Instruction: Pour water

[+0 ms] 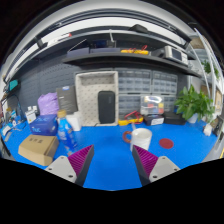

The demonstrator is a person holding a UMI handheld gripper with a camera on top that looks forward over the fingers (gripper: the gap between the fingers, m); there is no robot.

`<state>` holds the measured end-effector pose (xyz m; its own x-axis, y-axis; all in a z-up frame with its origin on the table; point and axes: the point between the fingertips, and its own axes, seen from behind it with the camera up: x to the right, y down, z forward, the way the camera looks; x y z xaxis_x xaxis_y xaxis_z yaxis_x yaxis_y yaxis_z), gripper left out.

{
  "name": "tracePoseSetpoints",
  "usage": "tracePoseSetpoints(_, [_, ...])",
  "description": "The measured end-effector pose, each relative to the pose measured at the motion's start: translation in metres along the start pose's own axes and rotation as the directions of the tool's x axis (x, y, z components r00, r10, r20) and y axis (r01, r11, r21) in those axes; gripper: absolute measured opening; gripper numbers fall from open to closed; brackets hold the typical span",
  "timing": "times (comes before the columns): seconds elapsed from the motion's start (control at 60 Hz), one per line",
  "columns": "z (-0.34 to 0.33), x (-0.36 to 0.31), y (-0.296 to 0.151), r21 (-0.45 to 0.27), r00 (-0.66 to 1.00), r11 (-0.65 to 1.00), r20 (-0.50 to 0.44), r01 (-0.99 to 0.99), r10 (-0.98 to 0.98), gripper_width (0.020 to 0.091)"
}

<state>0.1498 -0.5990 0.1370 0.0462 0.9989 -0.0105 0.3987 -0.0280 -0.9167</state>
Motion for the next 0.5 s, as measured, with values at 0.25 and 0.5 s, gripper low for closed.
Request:
tracePoseSetpoints(0.25, [0.018,-0.119,0.034,-0.045,0.995,0.999,0.096,0.015,-0.011,0.0795])
tracePoseSetpoints(0.5, [0.071,-0.163,0.017,-0.008,0.996,0.999,0.083,0.039,-0.038,0.0797])
